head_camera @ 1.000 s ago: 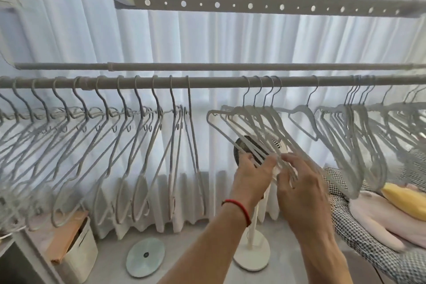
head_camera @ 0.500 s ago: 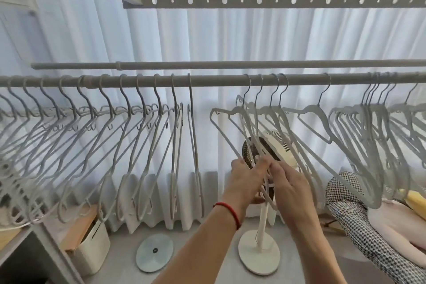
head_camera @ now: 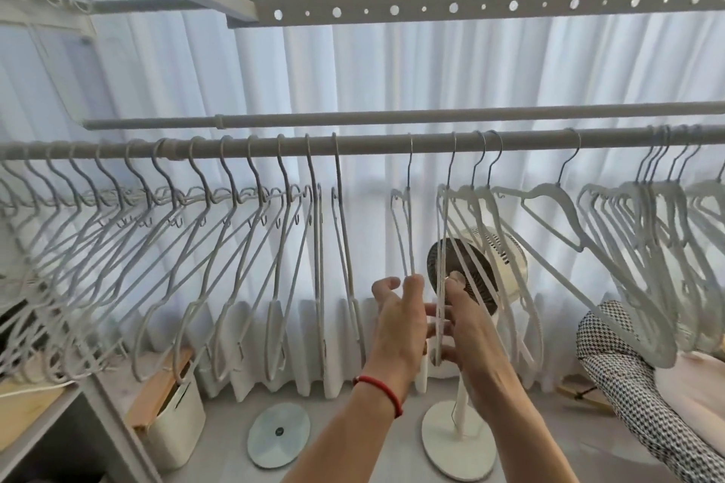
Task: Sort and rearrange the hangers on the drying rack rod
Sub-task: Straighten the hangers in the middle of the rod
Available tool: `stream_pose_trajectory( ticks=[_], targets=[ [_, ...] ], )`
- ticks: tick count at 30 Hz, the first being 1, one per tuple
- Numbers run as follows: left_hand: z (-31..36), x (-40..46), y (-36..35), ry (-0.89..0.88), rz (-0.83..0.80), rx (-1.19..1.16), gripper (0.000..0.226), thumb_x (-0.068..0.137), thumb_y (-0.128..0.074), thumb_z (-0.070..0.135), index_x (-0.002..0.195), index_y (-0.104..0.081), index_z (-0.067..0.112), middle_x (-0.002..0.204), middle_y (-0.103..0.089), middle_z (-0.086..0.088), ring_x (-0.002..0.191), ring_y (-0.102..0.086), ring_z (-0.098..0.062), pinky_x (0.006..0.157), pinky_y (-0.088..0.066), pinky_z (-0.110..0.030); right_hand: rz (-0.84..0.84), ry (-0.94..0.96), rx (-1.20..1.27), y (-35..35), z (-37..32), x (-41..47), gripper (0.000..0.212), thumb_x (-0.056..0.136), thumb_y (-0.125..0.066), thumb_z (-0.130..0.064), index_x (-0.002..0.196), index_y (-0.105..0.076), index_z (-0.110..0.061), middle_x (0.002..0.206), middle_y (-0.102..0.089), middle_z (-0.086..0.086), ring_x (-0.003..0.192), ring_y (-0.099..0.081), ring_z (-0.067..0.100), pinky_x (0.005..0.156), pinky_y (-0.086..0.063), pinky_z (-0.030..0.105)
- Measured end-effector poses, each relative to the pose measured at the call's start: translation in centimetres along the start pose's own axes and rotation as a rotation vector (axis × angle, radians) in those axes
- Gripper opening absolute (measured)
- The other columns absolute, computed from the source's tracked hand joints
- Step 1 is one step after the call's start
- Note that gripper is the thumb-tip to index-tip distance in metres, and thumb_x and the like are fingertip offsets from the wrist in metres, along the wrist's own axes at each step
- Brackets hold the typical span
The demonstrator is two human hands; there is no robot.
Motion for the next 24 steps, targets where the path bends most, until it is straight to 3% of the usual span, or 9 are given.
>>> stream_pose_trajectory(
  ticks=[1, 4, 8, 10, 14, 17, 19, 22, 24],
  targets=[
    [0.0, 0.0, 0.2, -0.002, 0.015, -0.005, 0.042, 0.104, -0.04, 0.04, 0.137, -0.033, 0.016, 0.085, -0.059, -0.002, 0.046, -0.06, 0.001, 0.043, -0.045, -0.018, -0.007, 0.011, 0.019, -0.1, -0.2, 0.0, 0.063, 0.104, -0.032, -0.059, 0.114, -0.063, -0.006, 0.094, -0.076, 0.018, 0.08, -0.075, 0.035, 0.075, -0.062, 0.056],
    [-0.2, -0.1, 0.9, 0.009, 0.057, -0.007, 0.04, 0.102, -0.039, 0.045, 0.135, -0.033, 0.023, 0.102, -0.065, -0.007, 0.076, -0.07, -0.013, 0.055, -0.051, -0.025, -0.047, 0.03, 0.031, -0.5, -1.0, -0.2, 0.043, 0.104, -0.037, -0.055, 0.107, -0.06, -0.02, 0.082, -0.078, 0.003, 0.068, -0.075, 0.02, 0.061, -0.061, 0.034],
    [-0.2, -0.4, 1.7, 0.004, 0.118, 0.014, 0.04, 0.101, -0.038, 0.049, 0.133, -0.034, 0.025, 0.11, -0.06, -0.005, 0.097, -0.061, -0.02, 0.068, -0.048, -0.032, -0.035, -0.015, 0.019, -0.8, -0.9, 0.0, 0.051, 0.102, -0.041, -0.057, 0.123, -0.058, -0.013, 0.113, -0.07, 0.009, 0.082, -0.075, 0.023, 0.061, -0.06, 0.032],
    [-0.2, -0.5, 2.0, 0.003, 0.142, 0.025, 0.04, 0.101, -0.037, 0.051, 0.133, -0.033, 0.027, 0.113, -0.056, -0.003, 0.101, -0.056, -0.017, 0.074, -0.048, -0.035, -0.006, -0.009, 0.036, -0.8, -1.1, -0.2, 0.049, 0.1, -0.043, -0.061, 0.129, -0.053, -0.022, 0.125, -0.062, 0.007, 0.089, -0.074, 0.024, 0.062, -0.061, 0.032],
    [-0.4, -0.5, 2.6, -0.002, 0.187, 0.025, 0.052, 0.091, -0.037, 0.062, 0.131, -0.033, 0.03, 0.115, -0.057, -0.001, 0.105, -0.058, -0.018, 0.089, -0.053, -0.045, -0.039, 0.023, -0.009, -1.3, -1.3, 0.1, 0.091, 0.086, -0.055, -0.073, 0.153, -0.039, -0.013, 0.133, -0.06, 0.005, 0.086, -0.076, 0.012, 0.071, -0.063, 0.032],
    [-0.5, -0.7, 2.7, -0.016, 0.201, 0.005, 0.044, 0.099, -0.037, 0.059, 0.131, -0.033, 0.029, 0.122, -0.059, -0.006, 0.11, -0.06, -0.022, 0.091, -0.053, -0.044, -0.086, 0.045, -0.041, -2.2, -1.8, 0.0, 0.112, 0.075, -0.065, -0.081, 0.158, -0.031, -0.014, 0.127, -0.064, -0.001, 0.085, -0.076, 0.007, 0.084, -0.064, 0.041],
    [-0.4, -0.9, 2.7, -0.028, 0.219, 0.019, 0.045, 0.099, -0.036, 0.062, 0.13, -0.034, 0.029, 0.125, -0.061, -0.008, 0.111, -0.062, -0.023, 0.093, -0.055, -0.045, -0.108, 0.038, -0.04, -2.8, -2.0, 0.0, 0.106, 0.078, -0.069, -0.072, 0.158, -0.029, -0.014, 0.131, -0.063, 0.0, 0.085, -0.077, 0.008, 0.085, -0.063, 0.041],
    [-0.4, -1.0, 2.8, -0.023, 0.231, 0.011, 0.055, 0.087, -0.034, 0.07, 0.126, -0.035, 0.032, 0.124, -0.062, -0.009, 0.109, -0.064, -0.025, 0.094, -0.055, -0.048, -0.114, -0.012, -0.004, -3.0, -1.2, 0.6, 0.088, 0.088, -0.069, -0.054, 0.153, -0.036, -0.007, 0.134, -0.062, 0.009, 0.085, -0.078, 0.012, 0.07, -0.063, 0.03],
    [-0.4, -1.0, 2.8, -0.014, 0.227, 0.008, 0.046, 0.096, -0.033, 0.066, 0.126, -0.034, 0.032, 0.125, -0.061, -0.01, 0.109, -0.065, -0.026, 0.09, -0.055, -0.044, -0.116, -0.032, 0.015, -3.1, -1.1, 0.5, 0.078, 0.088, -0.069, -0.053, 0.144, -0.046, -0.003, 0.128, -0.064, 0.013, 0.084, -0.077, 0.011, 0.067, -0.06, 0.025]
  ],
)
Point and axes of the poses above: each hand's wrist, its own x-axis towards the middle knuckle, its own y-axis out of the back of the hand, z = x × y, the point moved 8 cm from there along x, towards the middle knuckle
